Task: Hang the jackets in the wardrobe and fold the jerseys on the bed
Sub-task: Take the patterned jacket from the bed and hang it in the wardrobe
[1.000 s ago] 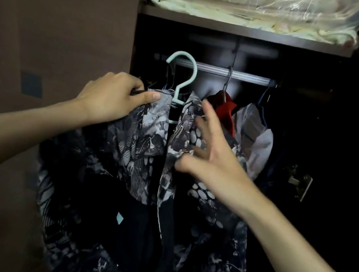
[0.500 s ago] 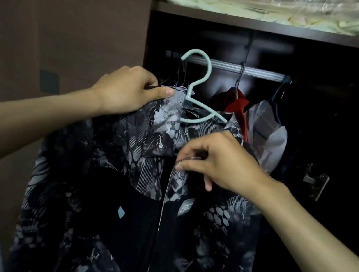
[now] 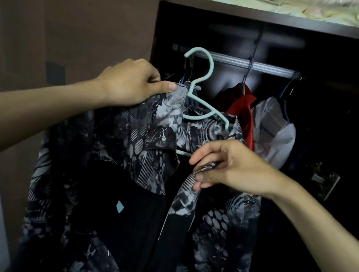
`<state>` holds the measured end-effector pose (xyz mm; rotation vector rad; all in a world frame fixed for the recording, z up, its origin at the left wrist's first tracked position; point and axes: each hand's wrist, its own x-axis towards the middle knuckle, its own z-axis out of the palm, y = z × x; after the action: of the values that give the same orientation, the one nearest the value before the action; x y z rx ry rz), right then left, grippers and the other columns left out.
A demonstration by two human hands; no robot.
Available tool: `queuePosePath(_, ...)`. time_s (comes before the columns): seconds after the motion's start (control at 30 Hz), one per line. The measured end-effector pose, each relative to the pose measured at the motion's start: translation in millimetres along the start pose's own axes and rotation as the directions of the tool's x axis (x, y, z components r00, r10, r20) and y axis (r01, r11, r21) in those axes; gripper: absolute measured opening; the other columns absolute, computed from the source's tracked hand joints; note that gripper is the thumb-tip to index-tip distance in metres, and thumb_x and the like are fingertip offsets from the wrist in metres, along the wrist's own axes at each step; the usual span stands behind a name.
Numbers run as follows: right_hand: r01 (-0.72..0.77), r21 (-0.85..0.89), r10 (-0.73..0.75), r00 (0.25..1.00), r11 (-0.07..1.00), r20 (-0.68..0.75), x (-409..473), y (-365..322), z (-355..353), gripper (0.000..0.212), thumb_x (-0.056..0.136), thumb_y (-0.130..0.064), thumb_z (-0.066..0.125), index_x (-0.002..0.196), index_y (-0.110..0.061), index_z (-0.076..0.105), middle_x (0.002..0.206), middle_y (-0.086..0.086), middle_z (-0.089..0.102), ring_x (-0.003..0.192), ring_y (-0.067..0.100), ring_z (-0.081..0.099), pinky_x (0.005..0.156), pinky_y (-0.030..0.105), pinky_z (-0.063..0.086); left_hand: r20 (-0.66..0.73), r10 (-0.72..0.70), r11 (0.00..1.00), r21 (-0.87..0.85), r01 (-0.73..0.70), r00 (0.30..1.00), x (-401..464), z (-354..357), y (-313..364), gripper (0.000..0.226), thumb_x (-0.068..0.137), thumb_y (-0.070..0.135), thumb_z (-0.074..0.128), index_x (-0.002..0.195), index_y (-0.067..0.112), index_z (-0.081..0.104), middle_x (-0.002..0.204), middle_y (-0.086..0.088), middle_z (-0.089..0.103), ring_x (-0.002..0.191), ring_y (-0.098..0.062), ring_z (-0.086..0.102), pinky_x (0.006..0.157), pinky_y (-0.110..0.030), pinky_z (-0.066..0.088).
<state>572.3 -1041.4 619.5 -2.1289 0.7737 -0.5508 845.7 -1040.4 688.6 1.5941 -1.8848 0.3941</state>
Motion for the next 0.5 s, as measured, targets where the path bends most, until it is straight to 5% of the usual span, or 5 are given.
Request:
queuePosePath(0.1, 0.001, 0.052, -0.002, 1.0, 0.999, 0.009, 1, -2, -8, 0.012, 0.091, 0.006, 0.068, 0.099, -0.002, 0.066, 0.094, 0.02, 0.076, 0.087, 0.03, 0.078, 0.073, 0.024, 0.063, -0.004, -0.003, 1.0, -0.028, 0.002, 1.0, 4, 0, -1, 0.067, 0.087, 0.075, 0.048, 0.067, 0.012, 0.056, 0.058, -0.002, 0.052, 0.06, -0.017, 0.053, 0.067, -0.036, 0.042)
queuePosePath(0.23, 0.077, -0.069, -0.081, 0.995, 0.995, -0.062, 8, -6, -7, 0.012, 0.085, -0.003, 0.078, 0.097, -0.003, 0.076, 0.084, 0.014, 0.079, 0.072, 0.027, 0.078, 0.051, 0.025, 0.06, -0.01, 0.008, 0.998, -0.054, -0.009, 1.0, 11, 2, 2, 0.065, 0.088, 0.074, 0.05, 0.061, 0.014, 0.051, 0.055, 0.0, 0.049, 0.057, -0.016, 0.048, 0.068, -0.036, 0.042)
queuePosePath(0.43, 0.125, -0.107, -0.142, 0.974, 0.986, -0.176, 20, -2, 7, 0.019, 0.076, -0.01, 0.087, 0.094, -0.009, 0.083, 0.116, 0.001, 0.064, 0.053, 0.012, 0.066, 0.037, 0.022, 0.049, -0.019, -0.026, 1.0, -0.011, 0.026, 0.999, 18, 2, 9, 0.067, 0.088, 0.076, 0.049, 0.061, 0.014, 0.051, 0.059, -0.001, 0.053, 0.064, -0.023, 0.054, 0.072, -0.04, 0.045)
queuePosePath(0.5, 0.088, -0.072, -0.098, 0.983, 0.994, -0.158, 22, 2, 12, 0.018, 0.08, -0.009, 0.084, 0.097, -0.006, 0.081, 0.097, -0.001, 0.075, 0.048, 0.011, 0.067, 0.036, 0.02, 0.047, -0.032, -0.059, 0.998, 0.004, 0.059, 0.998, 19, 5, 14, 0.064, 0.088, 0.076, 0.05, 0.064, 0.016, 0.055, 0.064, 0.001, 0.056, 0.074, -0.029, 0.057, 0.074, -0.039, 0.044)
